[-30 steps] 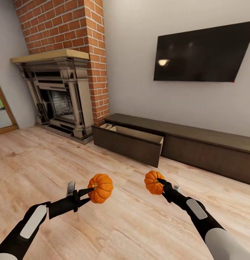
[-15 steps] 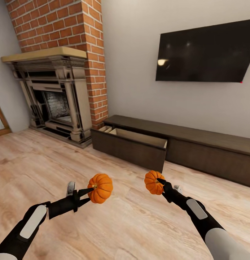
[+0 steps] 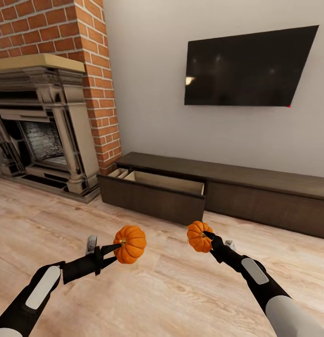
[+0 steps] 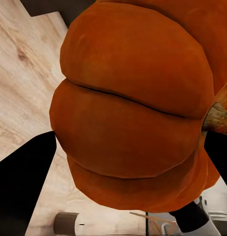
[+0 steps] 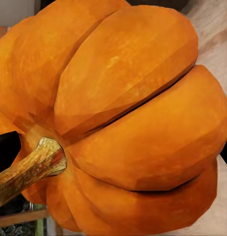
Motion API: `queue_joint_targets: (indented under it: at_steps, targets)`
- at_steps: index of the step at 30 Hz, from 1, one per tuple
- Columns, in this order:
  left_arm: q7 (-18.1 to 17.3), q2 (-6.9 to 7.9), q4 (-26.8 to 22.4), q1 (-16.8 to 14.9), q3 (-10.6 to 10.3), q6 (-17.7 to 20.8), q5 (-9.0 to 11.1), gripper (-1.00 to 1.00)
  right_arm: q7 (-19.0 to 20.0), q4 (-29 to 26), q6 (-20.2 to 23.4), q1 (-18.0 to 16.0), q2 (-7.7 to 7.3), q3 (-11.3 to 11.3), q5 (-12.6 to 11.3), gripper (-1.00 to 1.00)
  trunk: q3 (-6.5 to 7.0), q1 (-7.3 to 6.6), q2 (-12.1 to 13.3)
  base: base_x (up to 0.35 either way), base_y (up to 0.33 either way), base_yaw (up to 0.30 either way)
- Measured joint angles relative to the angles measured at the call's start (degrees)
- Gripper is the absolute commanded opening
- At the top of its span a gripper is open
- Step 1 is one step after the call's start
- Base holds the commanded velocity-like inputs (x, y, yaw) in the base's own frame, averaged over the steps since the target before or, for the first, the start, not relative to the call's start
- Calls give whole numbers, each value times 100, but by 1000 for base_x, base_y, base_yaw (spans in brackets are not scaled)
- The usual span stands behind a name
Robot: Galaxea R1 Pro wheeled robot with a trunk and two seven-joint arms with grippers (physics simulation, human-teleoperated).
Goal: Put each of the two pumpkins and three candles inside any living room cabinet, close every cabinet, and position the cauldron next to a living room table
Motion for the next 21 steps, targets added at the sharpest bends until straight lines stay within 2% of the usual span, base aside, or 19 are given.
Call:
queue_joint_targets:
  at_steps: [8, 17, 21]
  targets:
    - [0, 9, 5, 0, -6, 0, 0, -100, 0, 0, -2, 0, 0, 0, 1, -100, 0, 0, 0, 278, 171, -246]
    - [1, 10, 3, 2, -3, -1, 8, -100, 4, -2, -190, -2, 2, 0, 2, -100, 0, 0, 0, 278, 171, -37]
    - [0, 10, 5, -1, -2, 0, 11, -100, 1, -6, -193, 0, 1, 0, 1, -100, 0, 0, 0, 278, 171, -179]
